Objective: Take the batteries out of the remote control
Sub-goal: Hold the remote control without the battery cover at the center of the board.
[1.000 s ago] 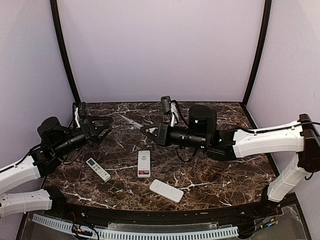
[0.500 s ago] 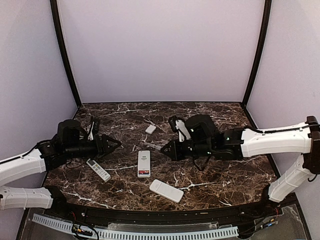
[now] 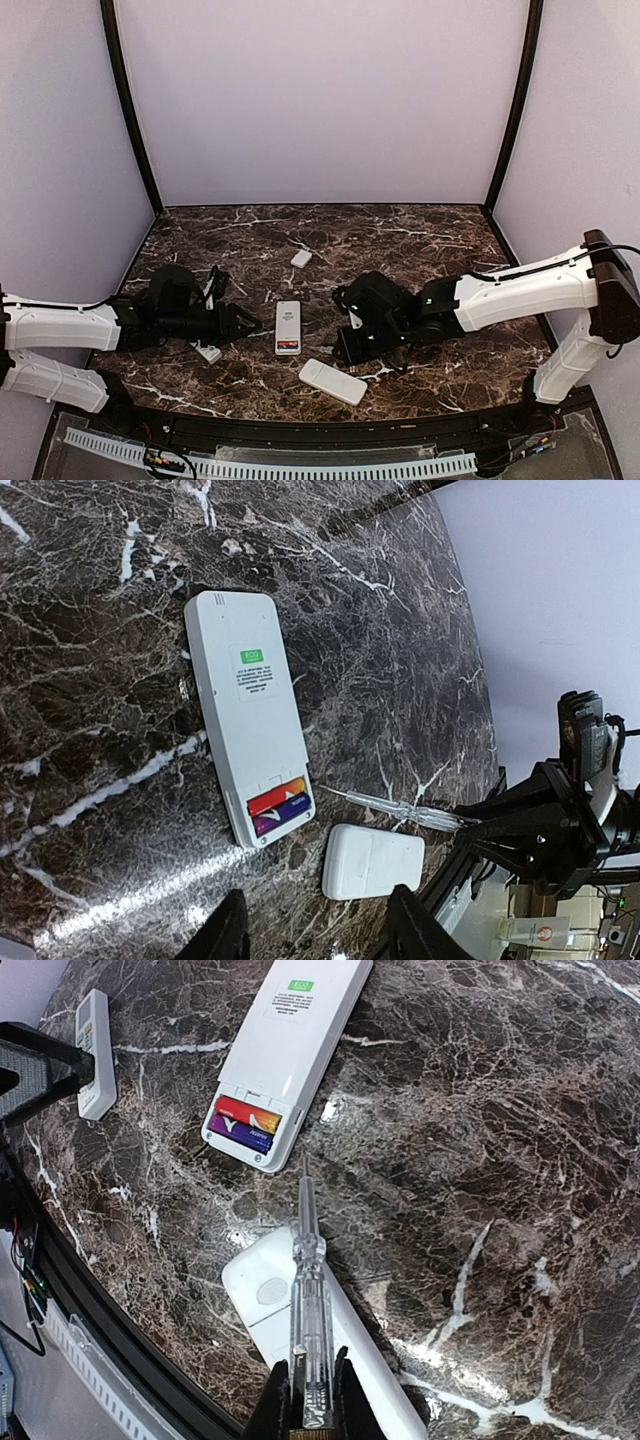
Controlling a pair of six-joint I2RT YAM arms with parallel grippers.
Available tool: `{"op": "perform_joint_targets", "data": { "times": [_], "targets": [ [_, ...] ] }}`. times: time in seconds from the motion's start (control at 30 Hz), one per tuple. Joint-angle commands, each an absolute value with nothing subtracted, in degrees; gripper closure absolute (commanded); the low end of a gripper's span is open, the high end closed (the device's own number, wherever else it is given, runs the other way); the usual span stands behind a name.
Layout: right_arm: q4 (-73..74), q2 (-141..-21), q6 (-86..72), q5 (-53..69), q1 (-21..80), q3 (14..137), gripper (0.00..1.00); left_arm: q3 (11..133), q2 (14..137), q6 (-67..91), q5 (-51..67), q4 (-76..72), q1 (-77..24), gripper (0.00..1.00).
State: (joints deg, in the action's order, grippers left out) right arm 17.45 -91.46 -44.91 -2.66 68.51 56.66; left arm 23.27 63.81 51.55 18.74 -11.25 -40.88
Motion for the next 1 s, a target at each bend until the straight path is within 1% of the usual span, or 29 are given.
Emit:
{"op": "perform_joint_targets", "data": {
  "times": [0.0,0.13,0.47,0.63,0.97],
  "targets": [
    [19.02,-92.00,-46.71,-3.85,69.05,59.29,1.00,23.16,67.74,51.58,18.01,-17.22,-42.03,0.55],
    [18.82,-92.27,-46.52,-4.19,69.10,60.44,1.00,24.01,71.72,51.51,17.91,-19.68,-42.22,0.58],
    [18.59,-93.23,-47.01,-4.14,69.15,61.31,1.00,26.22,78.50,50.20,17.51,-20.88,-42.28,0.60],
    [18.63,-93.61,-47.14,-3.93,69.16,61.53,1.00,27.00,79.87,50.28,17.43,-20.85,-42.27,0.63],
    [18.53,-93.61,-46.96,-3.72,69.15,62.03,1.00,27.88,83.21,49.44,17.08,-20.65,-42.27,0.66]
  ]
}}
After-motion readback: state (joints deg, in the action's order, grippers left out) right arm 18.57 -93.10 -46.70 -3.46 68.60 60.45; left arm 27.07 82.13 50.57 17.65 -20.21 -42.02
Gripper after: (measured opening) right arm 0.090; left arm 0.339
